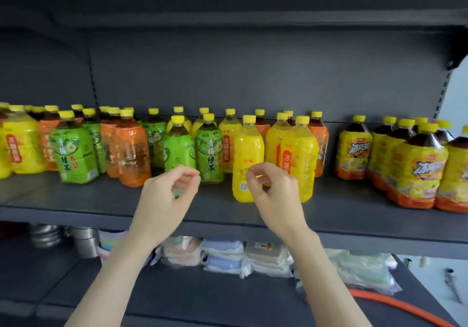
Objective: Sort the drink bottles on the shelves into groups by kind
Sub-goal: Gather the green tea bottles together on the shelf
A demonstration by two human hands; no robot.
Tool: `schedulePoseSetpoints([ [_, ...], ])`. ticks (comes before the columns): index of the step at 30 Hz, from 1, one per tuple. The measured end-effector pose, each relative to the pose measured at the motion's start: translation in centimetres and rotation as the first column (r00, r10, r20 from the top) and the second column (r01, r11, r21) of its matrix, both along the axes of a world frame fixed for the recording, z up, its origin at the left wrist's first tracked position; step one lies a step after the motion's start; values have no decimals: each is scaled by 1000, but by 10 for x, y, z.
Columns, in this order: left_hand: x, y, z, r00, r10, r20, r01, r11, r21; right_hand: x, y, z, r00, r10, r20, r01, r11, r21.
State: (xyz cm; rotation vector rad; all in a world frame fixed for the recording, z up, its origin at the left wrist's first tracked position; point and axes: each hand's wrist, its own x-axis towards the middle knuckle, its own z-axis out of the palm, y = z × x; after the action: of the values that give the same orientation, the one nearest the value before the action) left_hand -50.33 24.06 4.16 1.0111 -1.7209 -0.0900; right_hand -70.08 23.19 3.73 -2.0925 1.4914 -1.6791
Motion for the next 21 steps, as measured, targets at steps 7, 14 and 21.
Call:
schedulePoseSetpoints([
  [7, 55, -75, -4, 1000, 11, -26, -12, 1000, -16, 63, -75, 3, 1000, -2, 17, 3, 999, -47],
  [14, 111, -139, -16, 998, 33, -53, -34, 999, -15, 120, -140, 3, 1000, -21, 1, 21, 998, -54],
  [21, 129, -187, -25, 975, -161, -151, 187, 967, 174, 153, -170, -2, 990, -104, 94, 102, 995, 17],
])
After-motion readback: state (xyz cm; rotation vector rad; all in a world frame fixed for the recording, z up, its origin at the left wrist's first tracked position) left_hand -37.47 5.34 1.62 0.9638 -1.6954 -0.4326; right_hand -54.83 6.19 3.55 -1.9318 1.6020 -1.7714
